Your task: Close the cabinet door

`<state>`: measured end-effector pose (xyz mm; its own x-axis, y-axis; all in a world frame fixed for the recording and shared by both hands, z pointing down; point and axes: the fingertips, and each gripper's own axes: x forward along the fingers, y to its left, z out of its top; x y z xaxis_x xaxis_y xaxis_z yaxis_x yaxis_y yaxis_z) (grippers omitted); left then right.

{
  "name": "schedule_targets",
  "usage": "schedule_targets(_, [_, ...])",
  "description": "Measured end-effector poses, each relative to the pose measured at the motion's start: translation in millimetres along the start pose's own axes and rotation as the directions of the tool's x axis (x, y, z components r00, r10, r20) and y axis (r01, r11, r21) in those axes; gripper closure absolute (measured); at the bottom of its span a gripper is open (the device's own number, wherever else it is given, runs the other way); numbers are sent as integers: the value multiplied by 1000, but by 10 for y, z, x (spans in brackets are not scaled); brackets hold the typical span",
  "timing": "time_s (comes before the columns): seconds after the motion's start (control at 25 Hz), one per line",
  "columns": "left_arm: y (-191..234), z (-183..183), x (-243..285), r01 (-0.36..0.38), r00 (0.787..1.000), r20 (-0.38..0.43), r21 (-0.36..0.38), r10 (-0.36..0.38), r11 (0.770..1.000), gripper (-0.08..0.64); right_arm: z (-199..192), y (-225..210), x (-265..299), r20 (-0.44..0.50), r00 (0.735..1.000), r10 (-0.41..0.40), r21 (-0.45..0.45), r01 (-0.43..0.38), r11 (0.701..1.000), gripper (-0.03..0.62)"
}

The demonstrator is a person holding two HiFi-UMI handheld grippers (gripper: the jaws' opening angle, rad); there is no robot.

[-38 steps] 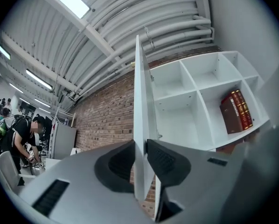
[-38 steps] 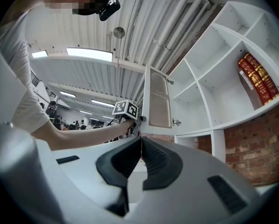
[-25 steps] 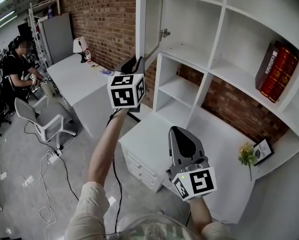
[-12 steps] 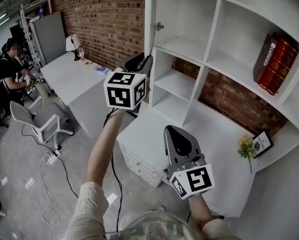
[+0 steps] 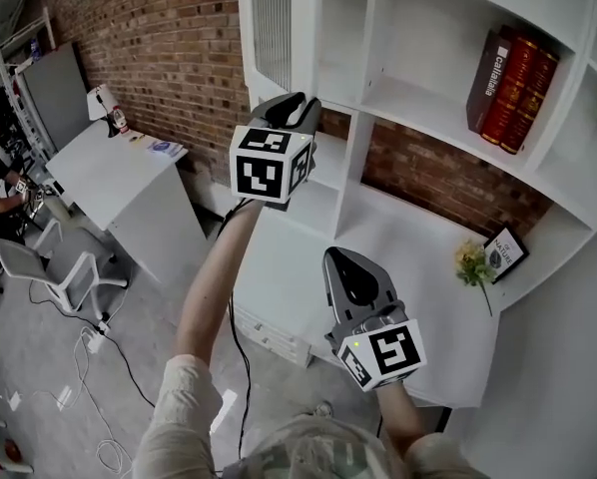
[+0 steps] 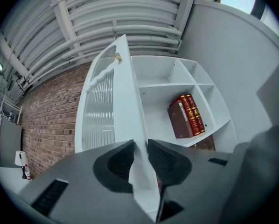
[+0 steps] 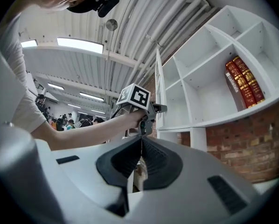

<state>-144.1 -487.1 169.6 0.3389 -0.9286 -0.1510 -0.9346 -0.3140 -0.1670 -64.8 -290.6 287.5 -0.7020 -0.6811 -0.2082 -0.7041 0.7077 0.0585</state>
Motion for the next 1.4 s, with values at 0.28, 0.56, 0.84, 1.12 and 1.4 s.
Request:
schedule_targets(0.28, [-188,-51,528,12,1000,-25,15,-12,1000,456,-80,-381,-129,-22,996,-83,-3,82,997,575])
schedule_targets(0.56, [-265,-90,812,19,999,-29,-4,-19,1000,459,-166,-597,-206,-45,991,-125,-10,124,992,575])
schedule_targets(0.84, [-281,-111,1045,4,1000,-10,-1,-4,1000,463,-266,-805,-272,-69,984,-164,-8,164,986,575])
schedule_targets(1.12, [-292,-150,1242,0,1000,-22,0,0,1000,468,-353,-980,-322,-82,979,-188,-2,188,982,575])
schedule_targets(1.4, [-287,-179,1414,-8,999,-33,-3,8,1000,472,-466,-1166,-356,-97,974,-205,24,208,978,575])
